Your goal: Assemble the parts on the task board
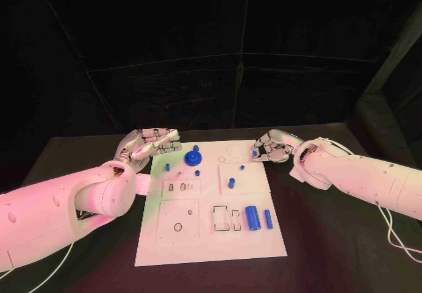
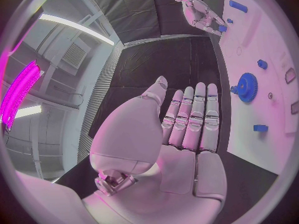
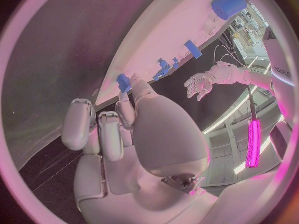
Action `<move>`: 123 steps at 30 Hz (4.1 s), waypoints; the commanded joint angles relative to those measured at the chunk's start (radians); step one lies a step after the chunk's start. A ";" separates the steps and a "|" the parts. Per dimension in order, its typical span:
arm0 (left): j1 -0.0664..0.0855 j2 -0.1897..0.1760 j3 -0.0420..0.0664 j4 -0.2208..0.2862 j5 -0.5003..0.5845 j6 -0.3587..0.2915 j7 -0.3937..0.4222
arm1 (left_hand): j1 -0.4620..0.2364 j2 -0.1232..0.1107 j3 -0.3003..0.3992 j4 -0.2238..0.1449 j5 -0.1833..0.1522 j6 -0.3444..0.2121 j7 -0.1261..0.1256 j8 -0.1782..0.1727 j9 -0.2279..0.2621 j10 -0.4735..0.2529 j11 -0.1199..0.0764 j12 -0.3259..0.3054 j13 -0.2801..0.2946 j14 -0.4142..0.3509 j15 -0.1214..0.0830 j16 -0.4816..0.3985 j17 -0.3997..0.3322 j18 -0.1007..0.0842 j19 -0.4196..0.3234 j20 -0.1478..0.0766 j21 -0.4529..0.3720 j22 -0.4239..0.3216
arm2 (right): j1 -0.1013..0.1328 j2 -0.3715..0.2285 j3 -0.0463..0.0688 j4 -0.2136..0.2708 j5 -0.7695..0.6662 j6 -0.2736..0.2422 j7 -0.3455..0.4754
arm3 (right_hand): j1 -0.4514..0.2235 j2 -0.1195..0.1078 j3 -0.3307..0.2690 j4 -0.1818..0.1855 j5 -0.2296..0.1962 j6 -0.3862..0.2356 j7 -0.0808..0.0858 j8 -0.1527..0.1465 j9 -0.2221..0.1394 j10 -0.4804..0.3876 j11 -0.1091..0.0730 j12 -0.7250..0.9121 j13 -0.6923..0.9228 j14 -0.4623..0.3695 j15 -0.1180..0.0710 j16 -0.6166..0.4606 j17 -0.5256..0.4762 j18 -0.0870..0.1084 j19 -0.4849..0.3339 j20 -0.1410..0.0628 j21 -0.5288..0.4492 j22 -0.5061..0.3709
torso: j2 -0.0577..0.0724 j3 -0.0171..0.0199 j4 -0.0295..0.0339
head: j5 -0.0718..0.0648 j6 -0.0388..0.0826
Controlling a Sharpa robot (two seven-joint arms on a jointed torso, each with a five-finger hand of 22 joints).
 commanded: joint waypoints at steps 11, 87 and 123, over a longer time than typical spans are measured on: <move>0.001 0.000 0.001 0.001 -0.001 0.012 0.004 | 0.002 0.010 0.001 -0.008 -0.001 0.000 0.003 -0.006 -0.001 0.007 0.000 -0.004 -0.002 0.000 0.001 -0.007 -0.001 0.014 0.001 -0.001 -0.004 0.001 | 0.000 0.002 0.001 -0.003 -0.019 0.023 -0.008 | 0.004 0.007 0.002 -0.005 -0.006 0.011 -0.001 0.006 0.001 0.009 -0.002 0.008 0.004 0.086 0.002 0.006 0.187 -0.020 0.003 0.003 0.007 0.003 | 0.000 0.0011 -0.0015 | 0.000 -0.003; 0.003 0.017 0.001 -0.056 -0.001 0.011 0.006 | 0.002 0.011 0.001 -0.010 -0.001 0.000 0.003 -0.006 -0.001 0.008 0.000 -0.006 -0.002 0.001 0.001 -0.008 -0.001 0.014 0.003 -0.001 -0.005 0.001 | -0.028 0.302 -0.026 0.212 -0.255 0.014 -0.411 | -0.038 0.046 0.127 -0.037 0.016 0.096 -0.033 0.043 0.023 0.057 -0.031 0.046 0.054 0.086 -0.024 0.003 0.186 -0.023 0.014 -0.023 0.015 0.019 | -0.038 -0.0197 0.0006 | 0.098 -0.042; 0.003 0.021 0.001 -0.058 -0.001 0.012 0.007 | 0.002 0.012 0.000 -0.011 -0.001 0.000 0.003 -0.007 -0.001 0.008 0.000 -0.006 -0.002 0.001 0.001 -0.009 -0.001 0.014 0.004 -0.001 -0.006 0.001 | -0.055 0.333 -0.043 0.182 -0.309 0.042 -0.432 | -0.047 0.041 0.130 -0.035 0.011 0.092 -0.031 0.039 0.022 0.053 -0.029 0.042 0.051 0.086 -0.022 0.004 0.187 -0.023 0.014 -0.021 0.015 0.019 | -0.038 -0.0193 0.0036 | 0.101 -0.055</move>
